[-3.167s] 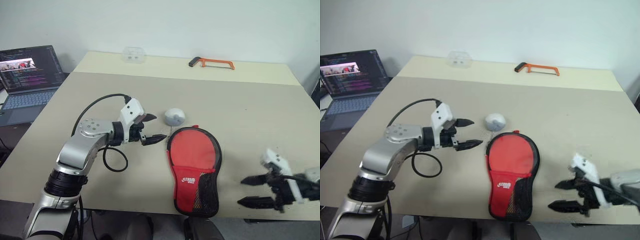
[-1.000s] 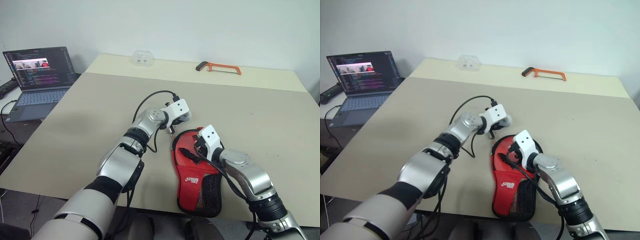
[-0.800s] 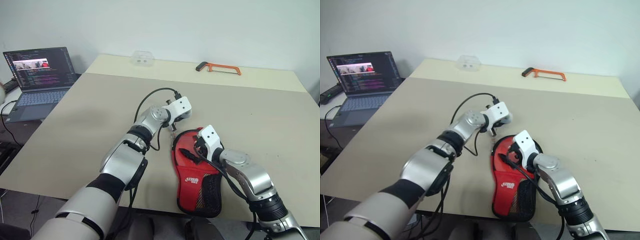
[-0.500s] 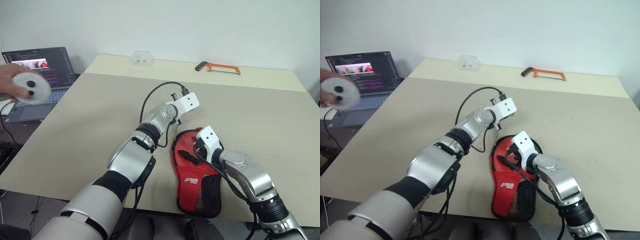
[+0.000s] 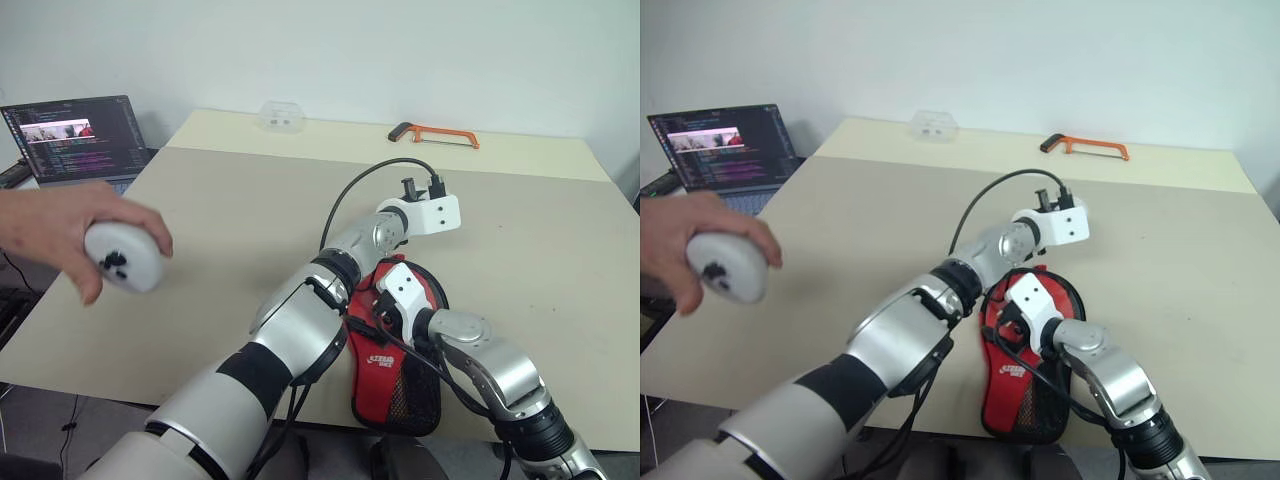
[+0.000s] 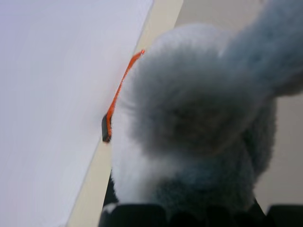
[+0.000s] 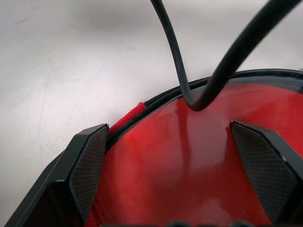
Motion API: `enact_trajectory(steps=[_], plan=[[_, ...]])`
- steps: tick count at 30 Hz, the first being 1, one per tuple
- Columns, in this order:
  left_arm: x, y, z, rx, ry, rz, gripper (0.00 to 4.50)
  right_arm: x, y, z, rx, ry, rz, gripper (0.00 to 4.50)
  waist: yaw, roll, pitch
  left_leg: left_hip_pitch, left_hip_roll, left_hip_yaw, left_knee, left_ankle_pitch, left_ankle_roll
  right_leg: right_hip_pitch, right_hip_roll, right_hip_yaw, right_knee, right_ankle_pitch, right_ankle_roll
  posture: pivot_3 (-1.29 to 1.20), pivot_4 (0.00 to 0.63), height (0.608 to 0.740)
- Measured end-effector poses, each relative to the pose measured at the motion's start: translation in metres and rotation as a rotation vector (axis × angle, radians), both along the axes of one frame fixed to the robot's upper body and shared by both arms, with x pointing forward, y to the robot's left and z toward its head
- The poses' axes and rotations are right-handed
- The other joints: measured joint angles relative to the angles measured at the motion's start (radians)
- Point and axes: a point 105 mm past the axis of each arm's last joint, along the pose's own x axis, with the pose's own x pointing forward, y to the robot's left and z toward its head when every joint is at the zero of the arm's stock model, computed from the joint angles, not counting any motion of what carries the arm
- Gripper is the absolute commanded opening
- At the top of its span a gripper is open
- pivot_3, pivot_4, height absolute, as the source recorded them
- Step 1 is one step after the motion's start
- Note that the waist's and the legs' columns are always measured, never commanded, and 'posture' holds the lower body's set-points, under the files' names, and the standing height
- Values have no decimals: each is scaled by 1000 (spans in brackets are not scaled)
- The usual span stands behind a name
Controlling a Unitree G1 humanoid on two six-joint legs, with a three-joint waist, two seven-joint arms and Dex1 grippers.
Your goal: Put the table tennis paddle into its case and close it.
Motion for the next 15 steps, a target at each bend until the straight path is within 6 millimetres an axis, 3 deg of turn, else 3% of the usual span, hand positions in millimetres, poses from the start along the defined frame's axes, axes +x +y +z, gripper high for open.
enact_trajectory(steps=[5,12,13,15], plan=[[-20,-17,-10,73,19,-175,675,0,3,-1,6,2,-4,4500,-1,0,0,0,0,0,0,0,0,0,0,0,0,0,0,0,150,740],[-34,-19,-30,170,131,-280,675,0,4,-1,7,0,1,4500,-2,5,-8,2,0,0,0,0,0,2,0,0,-1,0,0,0,150,740],[-35,-19,-32,182,144,-286,1390,0,4,-2,7,1,4,4500,-2,5,-9,2,0,0,0,0,0,2,0,0,-1,0,0,0,150,740],[-36,-18,-36,203,168,-290,2029,0,4,-2,7,3,9,4500,-3,7,-11,3,-1,0,-1,0,0,3,0,0,-1,0,0,0,150,740]])
